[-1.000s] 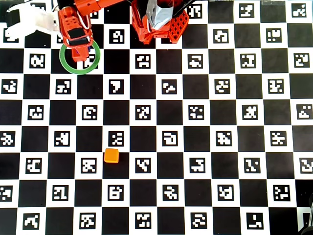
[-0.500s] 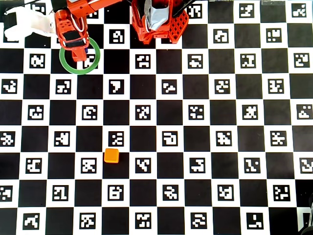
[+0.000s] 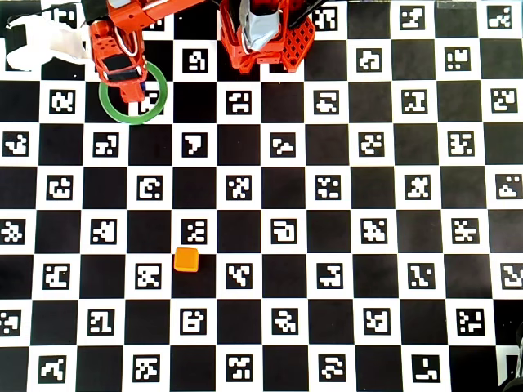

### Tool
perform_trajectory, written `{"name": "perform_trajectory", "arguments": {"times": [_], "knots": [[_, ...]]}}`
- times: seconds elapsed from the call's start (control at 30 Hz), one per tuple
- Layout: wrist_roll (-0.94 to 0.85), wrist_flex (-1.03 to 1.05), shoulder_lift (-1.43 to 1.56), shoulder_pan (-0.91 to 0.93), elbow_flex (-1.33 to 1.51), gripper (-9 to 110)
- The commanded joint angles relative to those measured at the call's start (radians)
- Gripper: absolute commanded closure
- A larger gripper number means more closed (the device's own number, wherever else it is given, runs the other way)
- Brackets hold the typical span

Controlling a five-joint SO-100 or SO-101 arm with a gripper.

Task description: Grab the red cube then put it in the green circle then put the blue cube on top and finally the orange cube on top

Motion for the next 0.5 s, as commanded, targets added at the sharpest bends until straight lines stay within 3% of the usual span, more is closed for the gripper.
{"name": "perform_trajectory", "arguments": {"times": [0.0,0.3,0.47], "knots": [[0.006,-0.023,0.014,-0.003,-0.081,95],[0.005,-0.029,0.015,0.000,-0.069,94],[-0.017,-0.009,0.018,0.005,-0.063,76]]}}
